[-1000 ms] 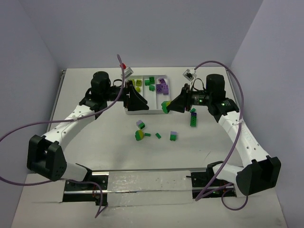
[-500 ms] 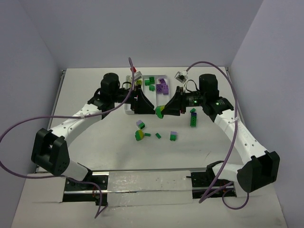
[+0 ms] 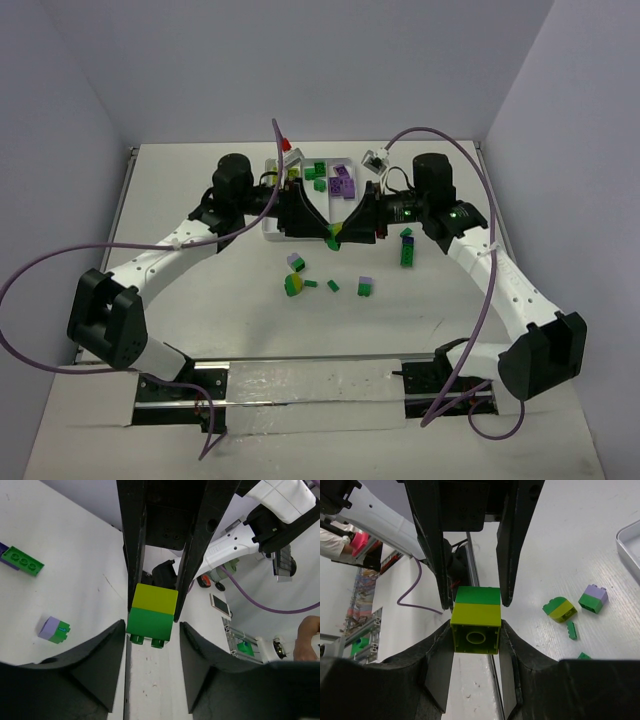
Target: Sort the legos into containers by color
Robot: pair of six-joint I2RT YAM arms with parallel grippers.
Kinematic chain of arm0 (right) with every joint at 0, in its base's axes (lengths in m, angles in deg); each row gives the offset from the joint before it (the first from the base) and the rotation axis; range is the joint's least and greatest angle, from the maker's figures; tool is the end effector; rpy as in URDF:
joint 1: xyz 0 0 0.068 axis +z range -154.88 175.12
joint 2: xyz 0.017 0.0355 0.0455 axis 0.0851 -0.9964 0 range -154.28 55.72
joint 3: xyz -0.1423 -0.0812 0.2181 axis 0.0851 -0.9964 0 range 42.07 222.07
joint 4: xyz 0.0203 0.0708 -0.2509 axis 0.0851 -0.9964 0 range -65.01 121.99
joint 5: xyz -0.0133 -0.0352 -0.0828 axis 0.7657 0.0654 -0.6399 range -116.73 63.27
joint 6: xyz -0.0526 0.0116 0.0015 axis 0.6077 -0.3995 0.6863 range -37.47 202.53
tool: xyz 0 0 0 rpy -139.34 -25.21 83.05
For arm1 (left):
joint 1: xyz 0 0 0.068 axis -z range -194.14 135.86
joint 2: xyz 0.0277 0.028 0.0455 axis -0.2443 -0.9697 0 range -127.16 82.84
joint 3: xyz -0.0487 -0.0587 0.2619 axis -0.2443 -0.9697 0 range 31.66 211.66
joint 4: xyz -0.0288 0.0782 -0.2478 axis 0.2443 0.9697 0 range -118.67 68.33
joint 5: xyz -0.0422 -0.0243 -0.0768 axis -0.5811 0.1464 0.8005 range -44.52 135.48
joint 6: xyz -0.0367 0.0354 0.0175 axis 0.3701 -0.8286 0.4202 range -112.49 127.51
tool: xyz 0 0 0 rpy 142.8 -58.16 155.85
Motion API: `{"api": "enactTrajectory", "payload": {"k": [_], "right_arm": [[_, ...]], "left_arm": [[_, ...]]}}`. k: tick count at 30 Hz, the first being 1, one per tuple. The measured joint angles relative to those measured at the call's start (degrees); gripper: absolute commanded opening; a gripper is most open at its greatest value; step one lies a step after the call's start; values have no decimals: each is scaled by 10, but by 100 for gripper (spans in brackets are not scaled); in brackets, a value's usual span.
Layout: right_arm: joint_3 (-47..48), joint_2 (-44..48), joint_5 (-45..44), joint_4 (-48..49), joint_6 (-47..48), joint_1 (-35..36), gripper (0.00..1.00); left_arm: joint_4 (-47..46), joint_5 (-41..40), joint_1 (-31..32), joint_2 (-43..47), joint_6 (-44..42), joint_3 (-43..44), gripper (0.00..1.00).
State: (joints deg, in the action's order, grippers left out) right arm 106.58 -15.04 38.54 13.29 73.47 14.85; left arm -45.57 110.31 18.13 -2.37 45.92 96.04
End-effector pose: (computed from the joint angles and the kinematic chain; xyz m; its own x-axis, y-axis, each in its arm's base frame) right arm 0.2372 0.1194 0.3582 -0.5365 -0.1225 -0.8350 -0.8424 0.1367 0.5212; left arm 0.2680 -0.2073 0.3393 -0.6609 0.1048 -0.7431 0.7401 -0.0732 -0.6685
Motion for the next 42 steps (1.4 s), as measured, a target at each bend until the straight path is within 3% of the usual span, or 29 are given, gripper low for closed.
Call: {"api": "enactTrajectory", "payload": {"k": [4,5,7,13,18,24,28,34,42], "right_arm": [[1,-1,4,-2,0,0,0],[1,-2,6,-4,1,0,0],[2,-4,6,-9,5,0,0],[5,-7,-11,-32,28,-6,0],[9,-7,-24,-32,30,-37,0],[16,-10,-69,-30,29,-70,0],[16,-18,-106,-26,26,-72,0],[23,-40,-163,-27,25,-72,0],[27,-59,-195,-31,26,-72,0]], "left_arm": [[-10,6,0,0,4,-6,19],[-12,7,0,0,2,-7,8],[-9,8,0,0,-3,-7,1],[53,3,-12,0,-71,-7,0],[130,-14,-70,-14,-138,-14,0],[239,-133,-114,-92,-241,24,0],[280,-238,-110,-153,-273,83,0],[328,-367,-96,-285,-286,288,0],[348,-474,-61,-379,-287,385,0]]}}
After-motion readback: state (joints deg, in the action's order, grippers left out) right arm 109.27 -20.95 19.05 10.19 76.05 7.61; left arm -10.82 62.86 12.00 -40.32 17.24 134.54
